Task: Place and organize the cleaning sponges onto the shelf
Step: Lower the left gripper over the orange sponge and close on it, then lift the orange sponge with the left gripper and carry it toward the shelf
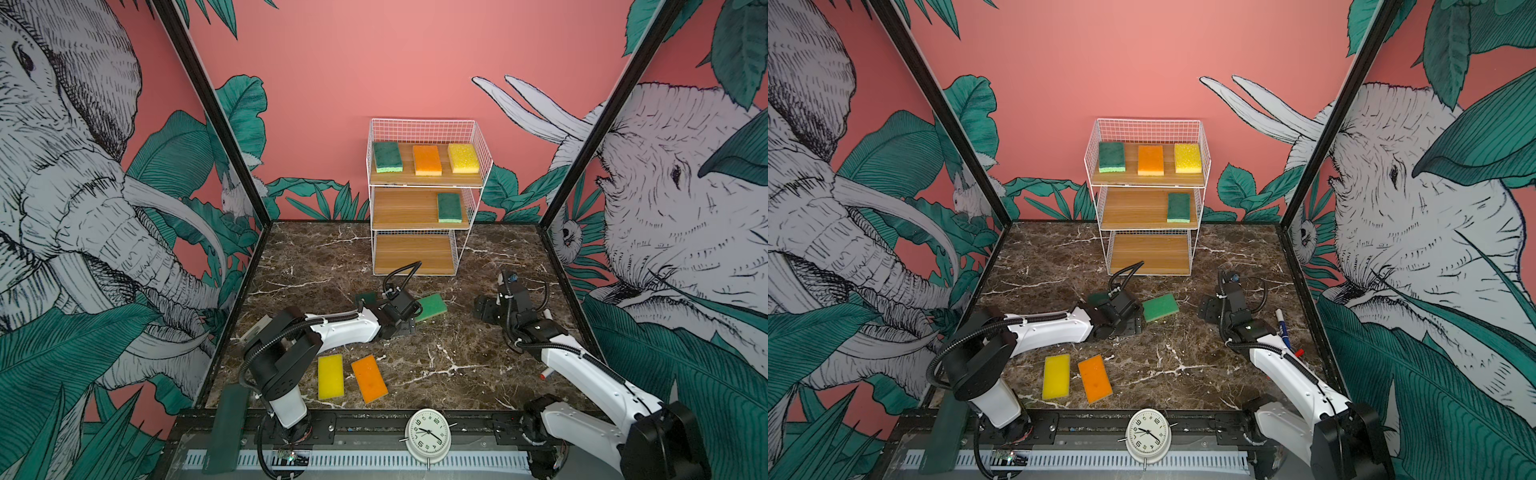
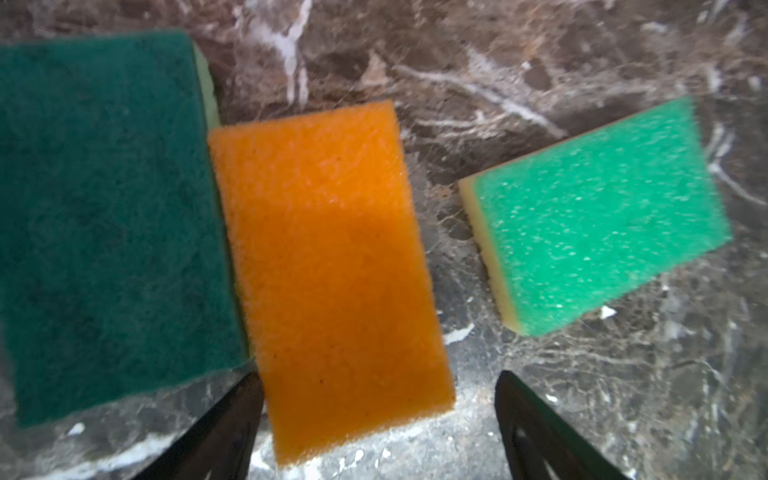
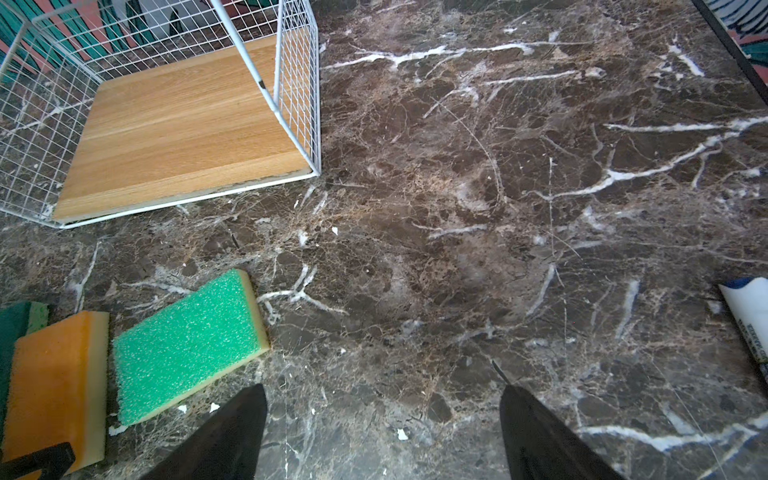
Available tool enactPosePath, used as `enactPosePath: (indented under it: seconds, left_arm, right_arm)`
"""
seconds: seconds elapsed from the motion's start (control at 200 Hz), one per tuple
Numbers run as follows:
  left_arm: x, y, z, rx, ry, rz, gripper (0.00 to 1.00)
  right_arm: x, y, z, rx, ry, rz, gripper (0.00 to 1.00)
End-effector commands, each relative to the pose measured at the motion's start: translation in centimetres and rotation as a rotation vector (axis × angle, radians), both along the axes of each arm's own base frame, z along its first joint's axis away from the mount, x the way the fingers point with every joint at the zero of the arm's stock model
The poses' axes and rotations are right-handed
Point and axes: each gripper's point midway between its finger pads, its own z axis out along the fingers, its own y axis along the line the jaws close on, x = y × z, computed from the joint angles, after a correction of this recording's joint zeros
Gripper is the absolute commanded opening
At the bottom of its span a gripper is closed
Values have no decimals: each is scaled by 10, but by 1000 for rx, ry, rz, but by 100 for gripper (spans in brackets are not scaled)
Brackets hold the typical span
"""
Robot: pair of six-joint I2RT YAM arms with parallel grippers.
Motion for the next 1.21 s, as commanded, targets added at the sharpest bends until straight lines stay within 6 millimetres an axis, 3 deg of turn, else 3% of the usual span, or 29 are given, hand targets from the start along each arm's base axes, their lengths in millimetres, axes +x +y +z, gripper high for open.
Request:
enactPosePath:
  seconds: [0.0,0.115,0.305,0.565,0.755,0.995,1.2]
  left_arm:
    - [-6,14,2,47,22,68,89]
    - [-9,17,1,61,34,88,89]
    - [-9,4,-10,56,71,49,89]
    - [-10,-8,-1,52,63,16,89]
    - [-15,7,-11,153,121,76,90]
    - [-7,0,-15,181,120,82,89]
    - [-11,13,-24,206,157,141,85]
  right_arm:
    - [1,-3,2,-1,-22,-2,90]
    - [1,-4,-1,1,-20,-5,90]
    - [0,-5,-3,7,-19,-9,91]
    - [-1,-8,-3,11,-27,-13,91]
    - [-2,-7,-6,20,-23,-11,91]
    - [-3,-9,-5,22,-30,-11,91]
    - [-2,-12,-5,14,-30,-14,92]
